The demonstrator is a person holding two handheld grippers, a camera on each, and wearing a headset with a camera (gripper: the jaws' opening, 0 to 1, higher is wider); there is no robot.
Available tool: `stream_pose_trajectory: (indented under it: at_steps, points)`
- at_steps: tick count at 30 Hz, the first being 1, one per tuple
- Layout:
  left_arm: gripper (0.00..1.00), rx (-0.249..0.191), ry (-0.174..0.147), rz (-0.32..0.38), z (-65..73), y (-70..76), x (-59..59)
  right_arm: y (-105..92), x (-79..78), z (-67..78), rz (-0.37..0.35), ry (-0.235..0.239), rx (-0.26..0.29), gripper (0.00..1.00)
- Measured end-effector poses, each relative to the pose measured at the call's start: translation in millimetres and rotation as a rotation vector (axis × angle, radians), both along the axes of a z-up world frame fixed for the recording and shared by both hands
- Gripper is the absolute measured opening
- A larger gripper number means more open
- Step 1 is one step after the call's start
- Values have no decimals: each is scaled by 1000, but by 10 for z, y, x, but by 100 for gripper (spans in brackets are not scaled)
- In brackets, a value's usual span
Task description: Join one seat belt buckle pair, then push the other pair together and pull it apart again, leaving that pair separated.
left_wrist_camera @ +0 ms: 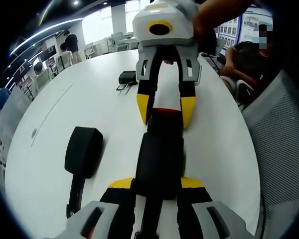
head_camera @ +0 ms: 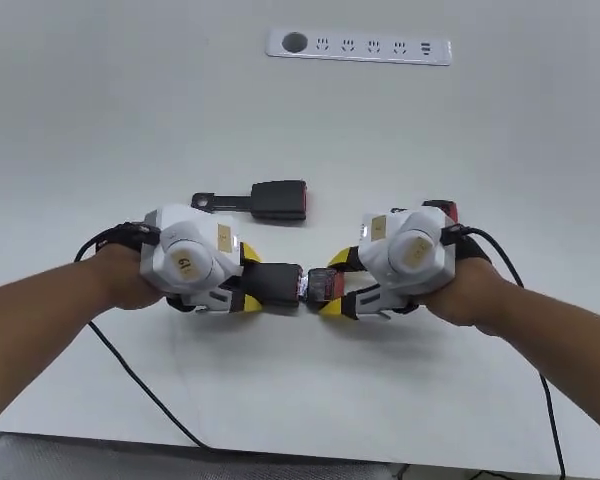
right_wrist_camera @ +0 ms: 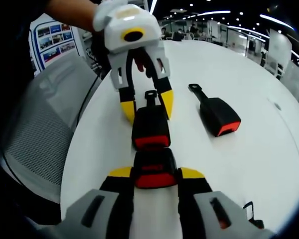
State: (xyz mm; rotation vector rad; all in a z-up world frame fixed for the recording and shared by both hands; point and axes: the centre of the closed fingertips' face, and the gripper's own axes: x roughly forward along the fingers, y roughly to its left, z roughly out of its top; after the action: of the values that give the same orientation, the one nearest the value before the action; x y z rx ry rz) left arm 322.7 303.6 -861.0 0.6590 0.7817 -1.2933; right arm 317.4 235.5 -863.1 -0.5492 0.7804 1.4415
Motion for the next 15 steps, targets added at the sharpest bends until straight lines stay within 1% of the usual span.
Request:
stream_pose_trajectory:
  at_steps: [9, 15]
  points:
    - [33, -7, -3, 0, -4, -17, 4, 14, 16, -3, 8, -2, -1, 33]
    - [33, -10, -5, -2, 0, -17, -2, 14, 21, 9, 11, -8, 10, 33]
